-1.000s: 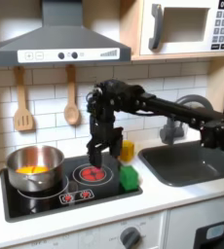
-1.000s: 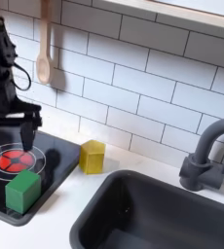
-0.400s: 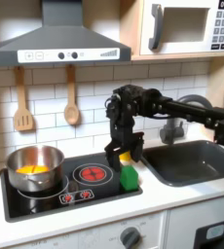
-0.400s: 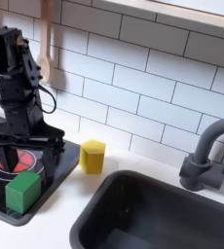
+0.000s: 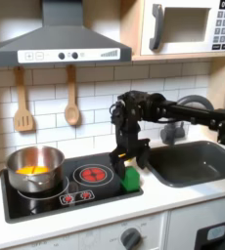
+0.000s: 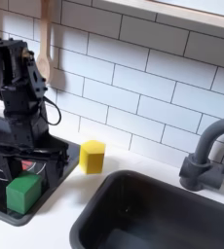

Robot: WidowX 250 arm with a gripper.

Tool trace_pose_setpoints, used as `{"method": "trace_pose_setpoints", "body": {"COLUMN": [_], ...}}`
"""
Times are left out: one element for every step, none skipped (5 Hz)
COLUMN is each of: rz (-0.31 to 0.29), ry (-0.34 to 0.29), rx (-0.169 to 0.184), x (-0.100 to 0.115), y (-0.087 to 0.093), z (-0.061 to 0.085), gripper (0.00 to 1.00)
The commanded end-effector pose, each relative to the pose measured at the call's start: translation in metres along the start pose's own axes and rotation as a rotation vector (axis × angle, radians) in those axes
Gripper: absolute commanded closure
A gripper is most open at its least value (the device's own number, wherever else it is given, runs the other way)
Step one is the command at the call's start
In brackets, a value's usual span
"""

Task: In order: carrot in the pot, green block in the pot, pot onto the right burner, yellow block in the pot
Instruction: 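Put the green block in the pot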

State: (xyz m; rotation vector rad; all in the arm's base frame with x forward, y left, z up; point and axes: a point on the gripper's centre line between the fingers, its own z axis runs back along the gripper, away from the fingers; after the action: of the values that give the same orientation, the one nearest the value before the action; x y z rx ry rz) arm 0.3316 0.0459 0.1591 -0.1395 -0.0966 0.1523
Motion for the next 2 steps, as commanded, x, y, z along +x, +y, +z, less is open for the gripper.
{"method": "trace_pose_setpoints", "body": {"rz": [0.013,0.011], "ry": [0.053,0.072], "rx": [0.045,0.06], "x": [-0.012,-0.0176], "y": [0.0144,0.0181], "z": [-0.0114,-0.0168], "gripper": [0.0,0.0]}}
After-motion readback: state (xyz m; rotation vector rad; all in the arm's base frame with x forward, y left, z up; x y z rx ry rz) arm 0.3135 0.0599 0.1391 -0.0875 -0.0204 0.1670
